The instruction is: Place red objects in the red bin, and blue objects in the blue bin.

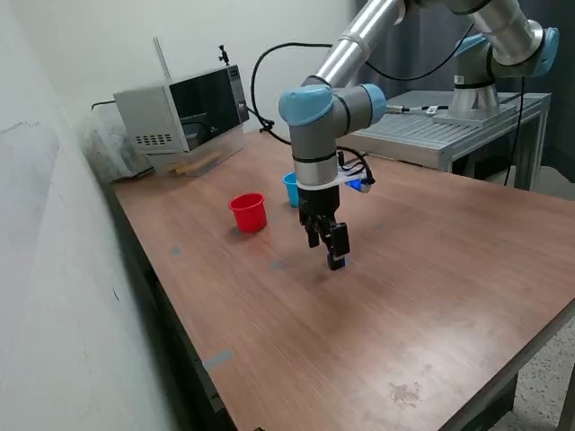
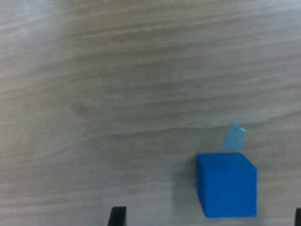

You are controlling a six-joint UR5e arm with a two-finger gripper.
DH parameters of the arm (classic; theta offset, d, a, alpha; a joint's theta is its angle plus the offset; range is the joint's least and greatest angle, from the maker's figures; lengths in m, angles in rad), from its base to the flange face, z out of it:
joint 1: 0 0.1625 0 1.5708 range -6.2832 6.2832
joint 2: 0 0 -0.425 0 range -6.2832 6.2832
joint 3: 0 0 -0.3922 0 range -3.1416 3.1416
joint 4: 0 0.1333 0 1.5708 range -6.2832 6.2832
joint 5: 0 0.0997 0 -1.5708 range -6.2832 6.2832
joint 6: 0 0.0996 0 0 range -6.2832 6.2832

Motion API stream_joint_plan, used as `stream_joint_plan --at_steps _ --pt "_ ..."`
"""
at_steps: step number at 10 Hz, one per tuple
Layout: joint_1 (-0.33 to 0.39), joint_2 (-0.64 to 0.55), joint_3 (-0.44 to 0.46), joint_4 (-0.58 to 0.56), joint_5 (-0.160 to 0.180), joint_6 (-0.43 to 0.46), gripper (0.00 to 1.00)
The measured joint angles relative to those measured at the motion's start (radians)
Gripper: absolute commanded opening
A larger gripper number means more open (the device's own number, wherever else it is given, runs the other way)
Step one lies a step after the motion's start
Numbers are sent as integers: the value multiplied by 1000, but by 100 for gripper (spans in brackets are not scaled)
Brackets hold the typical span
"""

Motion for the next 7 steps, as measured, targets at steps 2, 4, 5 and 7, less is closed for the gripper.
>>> stream_joint_plan --at_steps 2,4,5,7 --pt "-3 -2 21 0 0 -19 100" --pt "-3 -5 33 1 0 -35 0" --pt "-2 -5 34 2 0 -41 0" --pt "1 -5 33 3 -1 -76 0"
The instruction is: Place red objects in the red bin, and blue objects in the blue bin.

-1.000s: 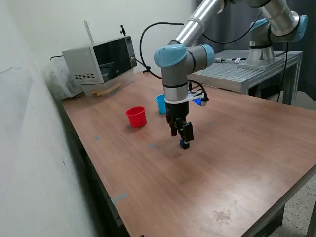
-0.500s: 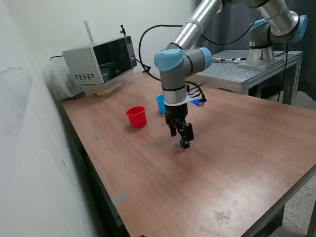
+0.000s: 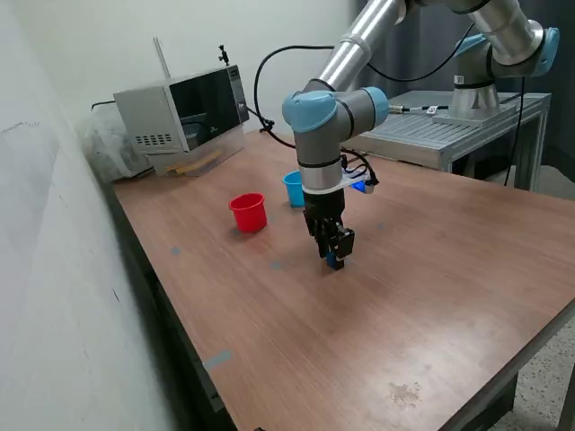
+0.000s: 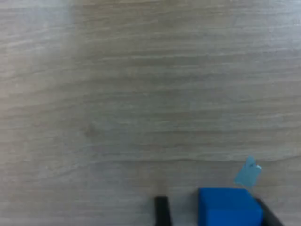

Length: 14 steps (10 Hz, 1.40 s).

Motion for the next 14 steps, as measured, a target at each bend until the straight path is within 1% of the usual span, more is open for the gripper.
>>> stream_joint_plan --at_steps 3,5,7,8,9,11,13,14 --pt "2 0 -4 12 -1 -32 0" --pt "1 -23 -16 32 -1 -40 0" --pt "-5 -86 -24 90 -1 -56 0" --pt "-20 -128 -20 120 -1 -70 0" --pt "-57 -175 -6 150 -1 -83 0" --pt "-191 -265 60 189 -5 -119 0" --pt "-346 -345 160 203 -9 -181 0" --pt "-390 -386 220 207 -10 -217 0"
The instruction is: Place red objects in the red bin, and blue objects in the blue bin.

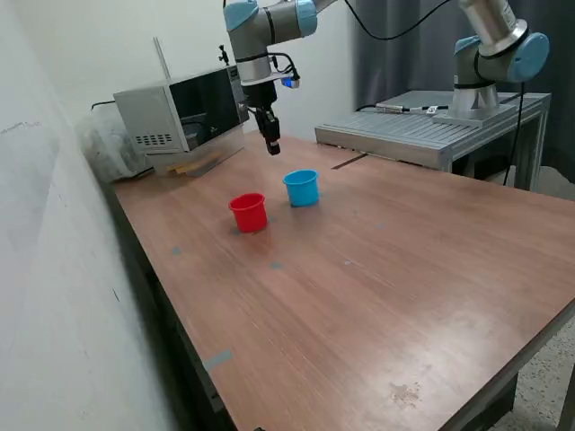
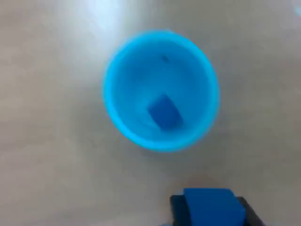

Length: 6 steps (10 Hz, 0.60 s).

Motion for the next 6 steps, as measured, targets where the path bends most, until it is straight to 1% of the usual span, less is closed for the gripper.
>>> stream_joint_plan --at_steps 1,3,4,6 --pt "-22 -48 63 5 -1 -40 0" --pt "-28 -140 170 13 0 -101 0" --pt "-19 -169 207 15 0 -117 0" --pt "6 -196 244 15 3 -133 0"
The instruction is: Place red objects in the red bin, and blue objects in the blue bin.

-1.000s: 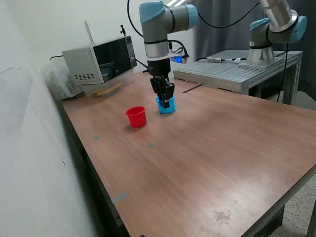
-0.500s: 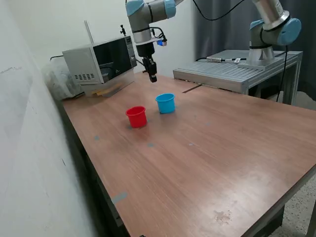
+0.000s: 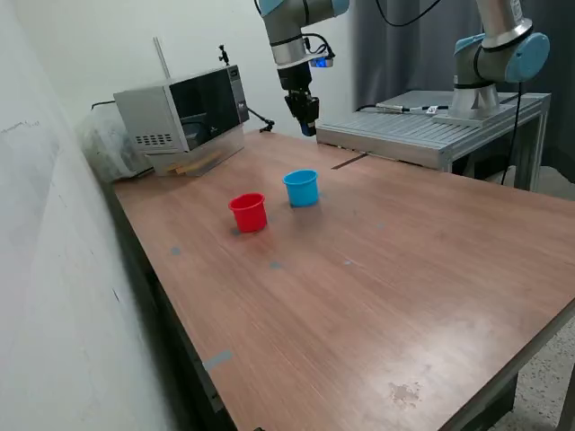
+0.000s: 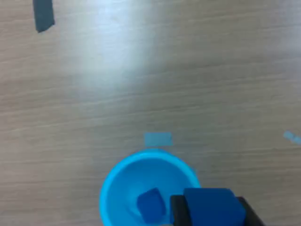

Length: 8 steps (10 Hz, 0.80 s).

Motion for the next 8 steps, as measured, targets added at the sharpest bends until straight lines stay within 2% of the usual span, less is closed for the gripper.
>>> stream_joint_plan --at_steps 3,8 --pt "16 36 -5 -39 6 -7 0" --pt "4 132 -88 -69 7 -8 0"
